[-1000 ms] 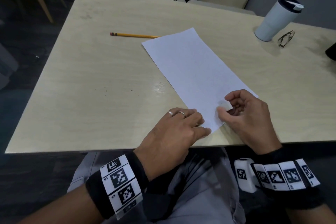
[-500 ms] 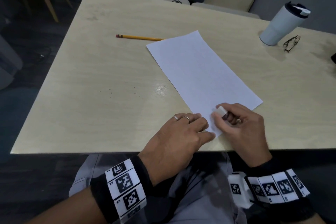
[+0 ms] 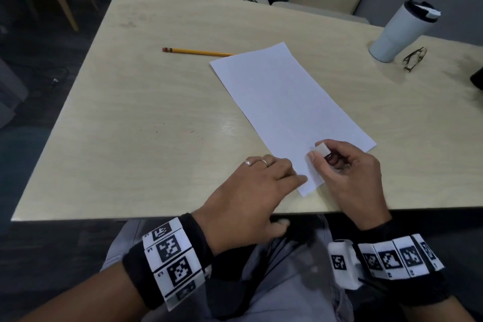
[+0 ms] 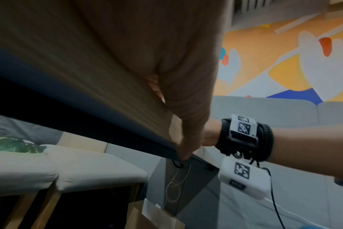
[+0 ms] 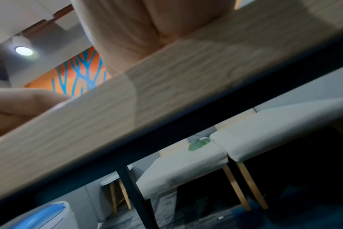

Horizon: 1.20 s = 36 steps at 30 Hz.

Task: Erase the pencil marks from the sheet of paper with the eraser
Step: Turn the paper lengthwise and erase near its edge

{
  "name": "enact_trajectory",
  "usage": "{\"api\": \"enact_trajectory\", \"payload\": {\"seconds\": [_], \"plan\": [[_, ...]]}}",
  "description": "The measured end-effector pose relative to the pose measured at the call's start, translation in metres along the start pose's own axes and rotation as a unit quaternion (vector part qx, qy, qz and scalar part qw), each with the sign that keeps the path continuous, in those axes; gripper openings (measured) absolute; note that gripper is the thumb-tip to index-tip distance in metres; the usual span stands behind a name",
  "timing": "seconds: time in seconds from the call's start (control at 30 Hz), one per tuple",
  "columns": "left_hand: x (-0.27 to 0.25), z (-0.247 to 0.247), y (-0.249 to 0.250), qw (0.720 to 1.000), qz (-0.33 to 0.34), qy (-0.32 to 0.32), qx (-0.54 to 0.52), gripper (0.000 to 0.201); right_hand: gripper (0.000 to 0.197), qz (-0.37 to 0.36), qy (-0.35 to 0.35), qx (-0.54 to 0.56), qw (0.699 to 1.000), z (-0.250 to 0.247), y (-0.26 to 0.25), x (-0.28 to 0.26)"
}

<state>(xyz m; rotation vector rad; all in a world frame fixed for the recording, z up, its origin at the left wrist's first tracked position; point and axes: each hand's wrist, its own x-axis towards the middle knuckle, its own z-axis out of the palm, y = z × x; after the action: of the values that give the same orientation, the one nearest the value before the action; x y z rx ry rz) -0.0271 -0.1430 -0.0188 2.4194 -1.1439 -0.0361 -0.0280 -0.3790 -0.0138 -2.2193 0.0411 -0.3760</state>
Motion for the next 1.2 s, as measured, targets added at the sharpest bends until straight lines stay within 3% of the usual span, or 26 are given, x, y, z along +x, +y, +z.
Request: {"api": "enact_trajectory", "payload": {"seconds": [0.13,0.3,0.47,0.63,0.8,0.97,1.1,1.2], "plan": [[-0.001,-0.001,0.004,0.999,-0.019,0.021,-0.024,0.055,0.012,-0.001,0.002,0.003,1.0,-0.002,-0.002,-0.002],[0.002,0.008,0.005,0.999,-0.01,0.016,0.042,0.059,0.008,-0.074,-0.055,-0.059,0.994,0.011,-0.017,-0.014],[0.004,0.007,0.006,0.999,-0.018,0.019,0.045,0.052,0.002,-0.045,-0.008,-0.092,0.995,0.003,-0.005,0.003],[0.004,0.006,0.005,0.999,-0.021,0.022,0.043,0.055,0.005,-0.084,-0.06,-0.079,0.992,0.012,-0.018,-0.011],[0.004,0.006,0.005,0.998,-0.018,0.036,0.049,0.061,0.004,-0.045,0.019,-0.105,0.993,-0.003,0.001,0.005],[0.005,0.002,0.007,0.998,-0.023,0.025,0.055,0.06,0.009,-0.086,-0.048,-0.102,0.99,-0.003,-0.01,-0.018],[0.005,0.003,0.009,0.998,-0.02,0.03,0.055,0.058,0.01,-0.044,0.026,-0.138,0.989,-0.019,0.007,0.001],[0.005,0.004,0.008,0.997,-0.021,0.031,0.061,0.059,0.009,-0.076,-0.025,-0.105,0.991,-0.015,-0.007,-0.013]]}}
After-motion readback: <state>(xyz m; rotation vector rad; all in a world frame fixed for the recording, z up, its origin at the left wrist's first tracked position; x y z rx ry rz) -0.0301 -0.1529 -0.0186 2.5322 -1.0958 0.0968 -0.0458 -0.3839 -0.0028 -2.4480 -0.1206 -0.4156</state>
